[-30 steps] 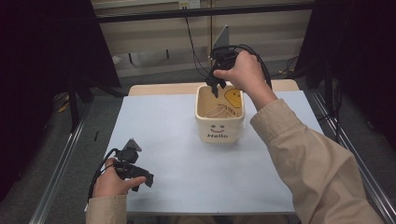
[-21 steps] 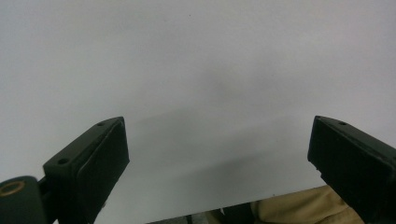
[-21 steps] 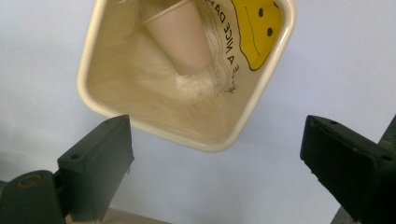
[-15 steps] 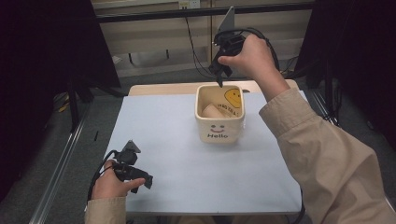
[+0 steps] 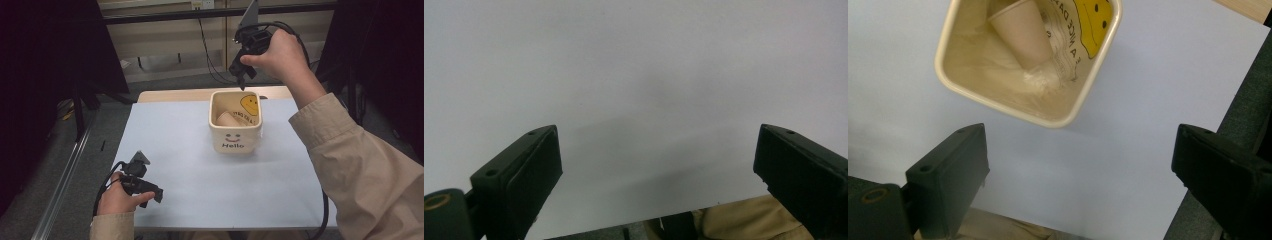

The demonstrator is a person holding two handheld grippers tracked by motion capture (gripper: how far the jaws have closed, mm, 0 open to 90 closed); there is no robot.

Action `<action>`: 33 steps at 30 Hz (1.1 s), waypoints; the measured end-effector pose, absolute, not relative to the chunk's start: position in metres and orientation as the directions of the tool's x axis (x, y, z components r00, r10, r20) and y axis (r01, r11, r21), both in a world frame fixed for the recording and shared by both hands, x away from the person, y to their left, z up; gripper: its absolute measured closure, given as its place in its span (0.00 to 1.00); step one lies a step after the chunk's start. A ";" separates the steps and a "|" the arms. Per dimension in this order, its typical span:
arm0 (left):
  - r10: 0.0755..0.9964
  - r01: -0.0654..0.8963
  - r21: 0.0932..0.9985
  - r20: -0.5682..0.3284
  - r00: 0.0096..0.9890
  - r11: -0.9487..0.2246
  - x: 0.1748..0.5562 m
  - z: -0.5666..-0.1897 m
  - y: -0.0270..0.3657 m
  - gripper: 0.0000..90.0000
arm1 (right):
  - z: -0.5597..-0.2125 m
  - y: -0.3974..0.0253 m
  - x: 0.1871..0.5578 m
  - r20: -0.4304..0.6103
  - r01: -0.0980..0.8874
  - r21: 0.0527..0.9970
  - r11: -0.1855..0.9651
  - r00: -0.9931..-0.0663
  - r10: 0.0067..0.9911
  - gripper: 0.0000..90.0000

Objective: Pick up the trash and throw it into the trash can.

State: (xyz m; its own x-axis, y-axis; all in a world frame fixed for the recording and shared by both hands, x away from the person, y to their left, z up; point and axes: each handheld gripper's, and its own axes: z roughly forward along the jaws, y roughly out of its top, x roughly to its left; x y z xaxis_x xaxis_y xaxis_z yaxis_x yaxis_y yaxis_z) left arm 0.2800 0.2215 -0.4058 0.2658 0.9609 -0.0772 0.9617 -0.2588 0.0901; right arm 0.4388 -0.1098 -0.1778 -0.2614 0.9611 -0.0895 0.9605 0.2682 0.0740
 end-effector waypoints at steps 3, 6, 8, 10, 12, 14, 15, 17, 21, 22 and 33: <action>0.960 0.961 0.091 -0.082 0.267 -0.260 0.281 -0.405 0.220 0.06 | -0.179 -0.115 0.434 -0.094 0.961 0.067 0.267 -0.260 0.961 0.09; 0.959 0.960 0.085 -0.082 0.273 -0.266 0.282 -0.404 0.219 0.06 | -0.182 -0.122 0.428 -0.084 0.960 0.069 0.273 -0.267 0.960 0.09; 0.959 0.961 0.085 -0.080 0.271 -0.264 0.282 -0.405 0.219 0.06 | -0.186 -0.129 0.423 -0.083 0.960 0.067 0.273 -0.268 0.960 0.09; 0.960 0.962 0.084 -0.082 0.267 -0.260 0.281 -0.404 0.219 0.06 | -0.190 -0.135 0.419 -0.086 0.961 0.064 0.269 -0.263 0.961 0.09; 0.960 0.960 0.089 -0.076 0.271 -0.264 0.281 -0.404 0.218 0.06 | -0.195 -0.143 0.414 -0.085 0.960 0.066 0.271 -0.266 0.960 0.08; 0.960 0.961 0.089 -0.082 0.268 -0.261 0.281 -0.405 0.218 0.06 | -0.201 -0.150 0.408 -0.085 0.960 0.068 0.271 -0.265 0.960 0.08; 0.960 0.960 0.093 -0.073 0.270 -0.263 0.281 -0.405 0.218 0.06 | -0.205 -0.154 0.405 -0.084 0.960 0.069 0.272 -0.266 0.960 0.08; 0.959 0.960 0.085 -0.081 0.272 -0.265 0.281 -0.404 0.218 0.06 | -0.212 -0.159 0.400 -0.084 0.960 0.068 0.273 -0.267 0.960 0.08; 0.961 0.961 0.090 -0.071 0.268 -0.262 0.281 -0.405 0.217 0.06 | -0.229 -0.169 0.388 -0.085 0.958 0.063 0.281 -0.275 0.958 0.08; 0.960 0.961 0.086 -0.070 0.270 -0.264 0.281 -0.405 0.216 0.06 | -0.233 -0.172 0.385 -0.085 0.956 0.063 0.286 -0.280 0.956 0.08; 0.962 0.962 0.087 -0.069 0.264 -0.257 0.282 -0.406 0.215 0.06 | -0.275 -0.189 0.349 -0.085 0.948 0.058 0.312 -0.307 0.948 0.08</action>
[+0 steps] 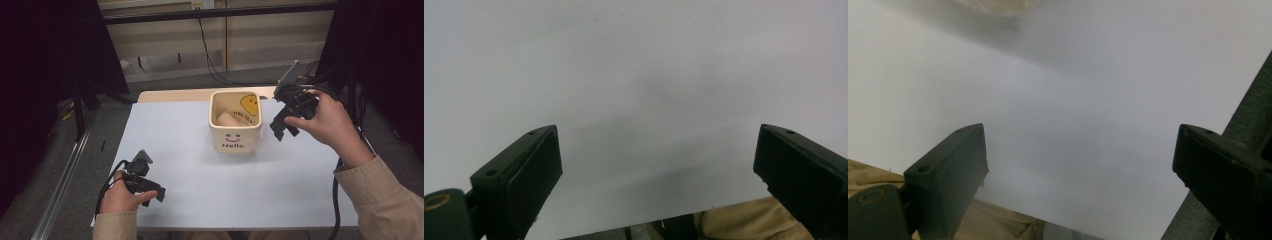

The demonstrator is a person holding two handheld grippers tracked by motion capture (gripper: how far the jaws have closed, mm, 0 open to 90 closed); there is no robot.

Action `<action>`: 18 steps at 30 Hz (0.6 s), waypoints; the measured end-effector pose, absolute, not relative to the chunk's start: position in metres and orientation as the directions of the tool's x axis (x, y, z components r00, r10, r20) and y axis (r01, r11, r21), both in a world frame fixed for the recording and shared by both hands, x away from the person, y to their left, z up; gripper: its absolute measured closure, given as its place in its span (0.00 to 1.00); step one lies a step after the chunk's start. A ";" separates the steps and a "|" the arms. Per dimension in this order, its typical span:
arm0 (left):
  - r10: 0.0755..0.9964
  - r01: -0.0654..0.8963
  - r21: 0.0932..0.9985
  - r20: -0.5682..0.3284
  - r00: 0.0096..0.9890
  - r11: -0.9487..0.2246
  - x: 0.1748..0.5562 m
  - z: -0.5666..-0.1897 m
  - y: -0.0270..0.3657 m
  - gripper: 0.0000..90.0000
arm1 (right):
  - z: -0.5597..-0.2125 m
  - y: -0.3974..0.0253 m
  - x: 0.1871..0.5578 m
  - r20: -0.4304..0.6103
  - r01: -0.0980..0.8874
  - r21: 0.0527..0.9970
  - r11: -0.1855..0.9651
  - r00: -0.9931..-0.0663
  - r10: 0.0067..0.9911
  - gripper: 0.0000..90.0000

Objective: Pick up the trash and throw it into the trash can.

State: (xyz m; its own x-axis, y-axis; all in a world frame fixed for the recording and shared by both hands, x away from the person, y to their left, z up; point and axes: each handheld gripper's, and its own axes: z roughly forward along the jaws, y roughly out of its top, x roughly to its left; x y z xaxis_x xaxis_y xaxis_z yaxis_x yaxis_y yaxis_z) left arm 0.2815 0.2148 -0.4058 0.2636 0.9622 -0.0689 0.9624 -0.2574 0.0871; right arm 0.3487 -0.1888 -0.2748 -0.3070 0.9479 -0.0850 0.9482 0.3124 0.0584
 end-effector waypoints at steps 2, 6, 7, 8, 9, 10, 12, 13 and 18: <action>0.962 0.962 0.086 -0.070 0.264 -0.258 0.281 -0.406 0.215 0.06 | -0.283 -0.192 0.343 -0.080 0.948 0.055 0.313 -0.308 0.948 0.08; 0.962 0.963 0.086 -0.070 0.263 -0.257 0.281 -0.406 0.215 0.06 | -0.304 -0.201 0.330 -0.075 0.949 0.041 0.313 -0.309 0.948 0.08; 0.962 0.962 0.088 -0.065 0.265 -0.259 0.282 -0.406 0.215 0.06 | -0.310 -0.205 0.327 -0.077 0.950 0.039 0.309 -0.305 0.949 0.08; 0.962 0.962 0.082 -0.066 0.266 -0.261 0.282 -0.406 0.215 0.06 | -0.314 -0.207 0.325 -0.079 0.952 0.034 0.305 -0.302 0.950 0.08; 0.961 0.961 0.086 -0.066 0.269 -0.263 0.282 -0.406 0.215 0.06 | -0.317 -0.208 0.323 -0.084 0.952 0.031 0.304 -0.301 0.950 0.08; 0.959 0.960 0.080 -0.069 0.275 -0.269 0.282 -0.406 0.215 0.06 | -0.322 -0.211 0.320 -0.080 0.951 0.028 0.307 -0.304 0.949 0.08; 0.960 0.960 0.086 -0.065 0.271 -0.265 0.282 -0.406 0.215 0.06 | -0.333 -0.218 0.314 -0.075 0.953 0.022 0.301 -0.298 0.952 0.08; 0.961 0.961 0.086 -0.066 0.270 -0.264 0.282 -0.406 0.215 0.06 | -0.337 -0.221 0.311 -0.078 0.955 0.022 0.295 -0.293 0.953 0.08; 0.960 0.960 0.083 -0.063 0.272 -0.267 0.283 -0.406 0.215 0.06 | -0.362 -0.233 0.299 -0.078 0.960 -0.007 0.281 -0.281 0.957 0.08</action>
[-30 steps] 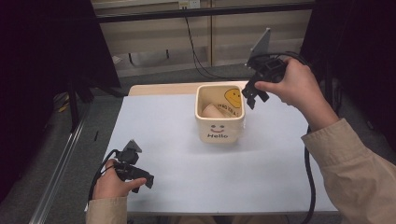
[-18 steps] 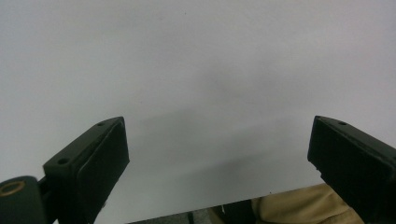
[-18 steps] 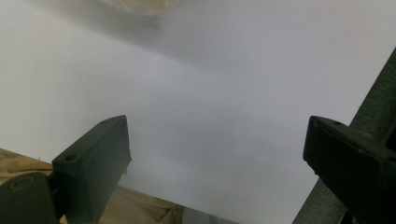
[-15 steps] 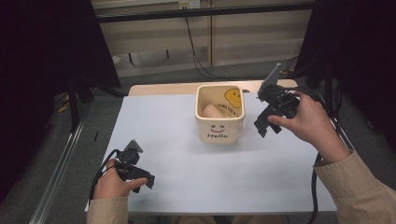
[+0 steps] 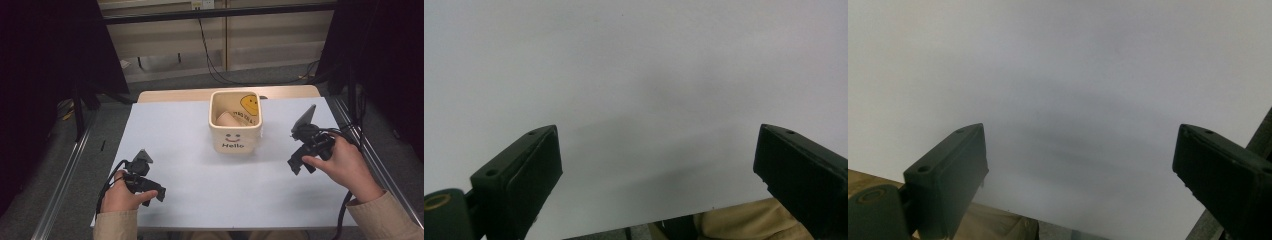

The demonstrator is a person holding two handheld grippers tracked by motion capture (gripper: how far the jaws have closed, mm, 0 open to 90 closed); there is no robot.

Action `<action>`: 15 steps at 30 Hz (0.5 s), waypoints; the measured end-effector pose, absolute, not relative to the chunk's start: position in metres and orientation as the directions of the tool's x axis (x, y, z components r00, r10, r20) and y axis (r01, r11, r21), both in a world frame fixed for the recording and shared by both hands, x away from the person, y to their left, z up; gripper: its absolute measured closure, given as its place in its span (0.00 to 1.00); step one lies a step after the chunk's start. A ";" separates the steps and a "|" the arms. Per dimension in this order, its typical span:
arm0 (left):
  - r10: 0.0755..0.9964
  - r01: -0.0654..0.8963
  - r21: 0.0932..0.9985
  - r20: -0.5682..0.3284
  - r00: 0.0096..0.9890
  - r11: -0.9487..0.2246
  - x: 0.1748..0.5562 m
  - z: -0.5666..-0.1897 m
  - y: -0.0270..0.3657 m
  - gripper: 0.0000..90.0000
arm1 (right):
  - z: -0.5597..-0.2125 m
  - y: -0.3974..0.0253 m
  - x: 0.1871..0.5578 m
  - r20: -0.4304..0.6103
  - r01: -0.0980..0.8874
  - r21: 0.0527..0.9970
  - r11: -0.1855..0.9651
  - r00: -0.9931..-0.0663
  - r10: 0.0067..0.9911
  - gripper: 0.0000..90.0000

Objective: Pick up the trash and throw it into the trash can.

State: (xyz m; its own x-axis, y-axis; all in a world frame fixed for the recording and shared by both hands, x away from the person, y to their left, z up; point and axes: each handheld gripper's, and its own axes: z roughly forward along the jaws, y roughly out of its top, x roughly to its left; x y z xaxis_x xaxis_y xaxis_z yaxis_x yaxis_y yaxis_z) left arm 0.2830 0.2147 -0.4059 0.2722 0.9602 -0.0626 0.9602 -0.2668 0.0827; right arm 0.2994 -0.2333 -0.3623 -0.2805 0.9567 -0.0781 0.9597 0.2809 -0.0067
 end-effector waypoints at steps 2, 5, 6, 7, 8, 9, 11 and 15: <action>0.961 0.960 0.084 -0.062 0.271 -0.266 0.283 -0.406 0.214 0.06 | -0.371 -0.237 0.296 -0.085 0.961 -0.009 0.276 -0.275 0.958 0.08; 0.960 0.961 0.074 -0.064 0.272 -0.267 0.283 -0.406 0.213 0.06 | -0.385 -0.242 0.290 -0.100 0.964 -0.026 0.266 -0.267 0.958 0.08; 0.961 0.962 0.077 -0.064 0.268 -0.263 0.283 -0.407 0.213 0.06 | -0.391 -0.244 0.287 -0.092 0.964 -0.042 0.262 -0.265 0.960 0.08; 0.961 0.961 0.082 -0.063 0.268 -0.263 0.284 -0.407 0.212 0.06 | -0.394 -0.245 0.286 -0.094 0.964 -0.047 0.260 -0.264 0.960 0.08; 0.962 0.962 0.082 -0.067 0.265 -0.259 0.284 -0.408 0.212 0.06 | -0.399 -0.247 0.284 -0.093 0.963 -0.054 0.263 -0.267 0.959 0.09; 0.963 0.964 0.076 -0.073 0.260 -0.254 0.284 -0.408 0.211 0.06 | -0.402 -0.248 0.282 -0.093 0.966 -0.059 0.254 -0.258 0.962 0.08; 0.962 0.962 0.074 -0.066 0.267 -0.262 0.284 -0.408 0.211 0.06 | -0.407 -0.252 0.279 -0.103 0.968 -0.059 0.246 -0.251 0.963 0.08; 0.962 0.963 0.076 -0.068 0.265 -0.260 0.286 -0.408 0.210 0.06 | -0.414 -0.257 0.273 -0.098 0.968 -0.053 0.244 -0.248 0.964 0.08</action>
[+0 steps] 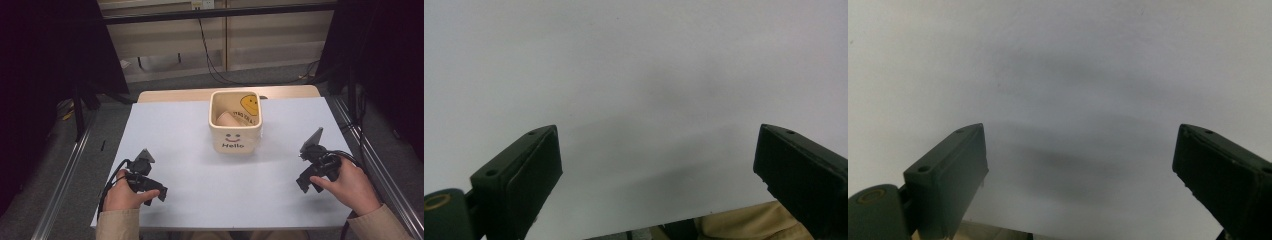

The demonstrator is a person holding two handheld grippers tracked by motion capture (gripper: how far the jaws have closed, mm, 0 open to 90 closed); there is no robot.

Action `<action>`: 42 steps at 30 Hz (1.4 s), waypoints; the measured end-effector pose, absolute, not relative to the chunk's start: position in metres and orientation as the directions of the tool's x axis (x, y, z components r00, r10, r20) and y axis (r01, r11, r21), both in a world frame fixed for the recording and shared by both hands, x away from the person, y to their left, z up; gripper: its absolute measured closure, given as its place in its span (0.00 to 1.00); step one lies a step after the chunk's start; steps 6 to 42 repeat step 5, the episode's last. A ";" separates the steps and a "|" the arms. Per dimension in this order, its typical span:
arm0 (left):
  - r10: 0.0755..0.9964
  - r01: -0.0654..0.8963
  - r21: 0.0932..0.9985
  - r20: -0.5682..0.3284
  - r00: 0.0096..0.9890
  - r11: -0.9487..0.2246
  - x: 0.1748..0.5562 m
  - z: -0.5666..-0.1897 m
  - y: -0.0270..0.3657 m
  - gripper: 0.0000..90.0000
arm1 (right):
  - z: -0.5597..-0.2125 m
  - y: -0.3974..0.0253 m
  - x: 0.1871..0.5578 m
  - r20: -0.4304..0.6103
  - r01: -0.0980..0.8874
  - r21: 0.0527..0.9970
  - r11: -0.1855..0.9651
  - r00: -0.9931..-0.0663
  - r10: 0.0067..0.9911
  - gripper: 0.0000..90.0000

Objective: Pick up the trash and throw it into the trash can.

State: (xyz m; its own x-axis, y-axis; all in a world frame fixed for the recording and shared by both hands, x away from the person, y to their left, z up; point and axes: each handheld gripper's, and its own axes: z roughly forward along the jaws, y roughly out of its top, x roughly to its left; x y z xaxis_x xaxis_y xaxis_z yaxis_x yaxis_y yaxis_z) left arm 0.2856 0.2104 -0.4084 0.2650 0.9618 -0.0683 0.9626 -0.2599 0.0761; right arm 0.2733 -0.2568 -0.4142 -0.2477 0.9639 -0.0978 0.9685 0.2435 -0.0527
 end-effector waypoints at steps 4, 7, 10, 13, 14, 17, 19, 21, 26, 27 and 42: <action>0.963 0.963 0.073 -0.065 0.263 -0.259 0.287 -0.408 0.209 0.06 | -0.419 -0.260 0.269 -0.092 0.968 -0.051 0.246 -0.249 0.964 0.08; 0.961 0.962 0.080 -0.065 0.268 -0.263 0.287 -0.409 0.208 0.06 | -0.420 -0.260 0.268 -0.091 0.969 -0.052 0.242 -0.246 0.965 0.08; 0.961 0.962 0.080 -0.065 0.268 -0.263 0.287 -0.409 0.208 0.06 | -0.420 -0.260 0.268 -0.091 0.969 -0.052 0.242 -0.246 0.965 0.08; 0.961 0.962 0.080 -0.065 0.268 -0.263 0.287 -0.409 0.208 0.06 | -0.420 -0.260 0.268 -0.091 0.969 -0.052 0.242 -0.246 0.965 0.08; 0.961 0.962 0.080 -0.065 0.268 -0.263 0.287 -0.409 0.208 0.06 | -0.420 -0.260 0.268 -0.091 0.969 -0.052 0.242 -0.246 0.965 0.08; 0.961 0.962 0.080 -0.065 0.268 -0.263 0.287 -0.409 0.208 0.06 | -0.420 -0.260 0.268 -0.091 0.969 -0.052 0.242 -0.246 0.965 0.08; 0.961 0.962 0.080 -0.065 0.268 -0.263 0.287 -0.409 0.208 0.06 | -0.420 -0.260 0.268 -0.091 0.969 -0.052 0.242 -0.246 0.965 0.08; 0.961 0.962 0.080 -0.065 0.268 -0.263 0.287 -0.409 0.208 0.06 | -0.420 -0.260 0.268 -0.091 0.969 -0.052 0.242 -0.246 0.965 0.08; 0.961 0.962 0.080 -0.065 0.268 -0.263 0.287 -0.409 0.208 0.06 | -0.420 -0.260 0.268 -0.091 0.969 -0.052 0.242 -0.246 0.965 0.08; 0.961 0.962 0.080 -0.065 0.268 -0.263 0.287 -0.409 0.208 0.06 | -0.420 -0.260 0.268 -0.091 0.969 -0.052 0.242 -0.246 0.965 0.08; 0.961 0.962 0.080 -0.065 0.268 -0.263 0.287 -0.409 0.208 0.06 | -0.420 -0.260 0.268 -0.091 0.969 -0.052 0.242 -0.246 0.965 0.08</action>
